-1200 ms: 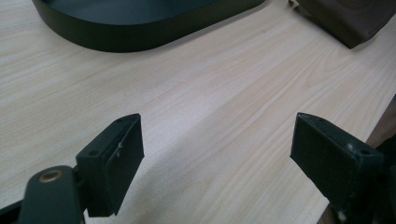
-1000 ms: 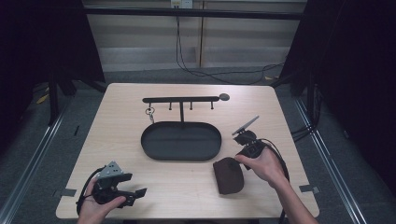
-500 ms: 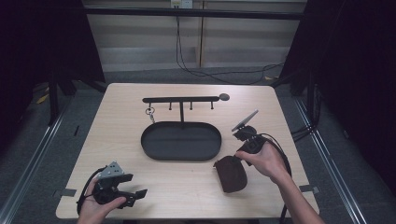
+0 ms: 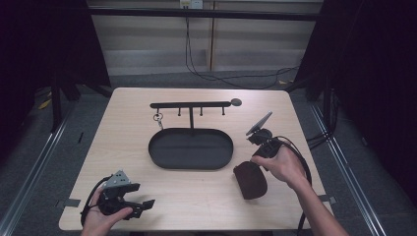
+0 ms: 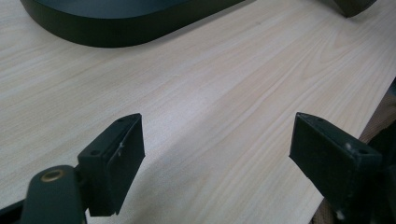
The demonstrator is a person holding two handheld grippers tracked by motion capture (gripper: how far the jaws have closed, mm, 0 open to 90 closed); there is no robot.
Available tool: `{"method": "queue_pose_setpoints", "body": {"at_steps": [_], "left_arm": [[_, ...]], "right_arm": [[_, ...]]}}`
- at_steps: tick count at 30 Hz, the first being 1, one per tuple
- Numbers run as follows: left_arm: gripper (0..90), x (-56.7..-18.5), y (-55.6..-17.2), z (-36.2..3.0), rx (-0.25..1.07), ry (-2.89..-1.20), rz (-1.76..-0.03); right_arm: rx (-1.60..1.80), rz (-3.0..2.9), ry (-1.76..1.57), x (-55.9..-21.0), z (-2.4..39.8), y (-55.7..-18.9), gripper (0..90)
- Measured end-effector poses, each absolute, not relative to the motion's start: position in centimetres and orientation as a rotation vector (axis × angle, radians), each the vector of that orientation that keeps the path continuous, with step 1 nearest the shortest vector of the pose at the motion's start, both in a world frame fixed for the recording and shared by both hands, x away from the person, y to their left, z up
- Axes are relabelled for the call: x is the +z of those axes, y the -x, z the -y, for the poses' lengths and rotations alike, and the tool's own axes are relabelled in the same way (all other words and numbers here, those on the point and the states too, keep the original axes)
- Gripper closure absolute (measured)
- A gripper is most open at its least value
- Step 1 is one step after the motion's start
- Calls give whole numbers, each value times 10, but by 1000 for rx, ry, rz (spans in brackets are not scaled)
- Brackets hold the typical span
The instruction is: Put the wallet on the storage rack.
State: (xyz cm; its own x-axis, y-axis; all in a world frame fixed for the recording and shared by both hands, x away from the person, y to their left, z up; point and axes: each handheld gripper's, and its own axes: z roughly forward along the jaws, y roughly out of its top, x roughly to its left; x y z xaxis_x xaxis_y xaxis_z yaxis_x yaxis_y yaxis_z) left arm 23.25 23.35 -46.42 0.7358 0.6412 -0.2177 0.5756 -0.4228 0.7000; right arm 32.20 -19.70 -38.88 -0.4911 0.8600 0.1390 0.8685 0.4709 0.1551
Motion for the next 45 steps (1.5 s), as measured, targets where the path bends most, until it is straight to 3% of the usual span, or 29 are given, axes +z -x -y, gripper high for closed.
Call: {"method": "queue_pose_setpoints", "body": {"at_steps": [45], "left_arm": [[164, -463, -236, -241, 107, -2133, -906]], "right_arm": [[-324, 2719, 1596, -343, 182, -355, 691]]}}
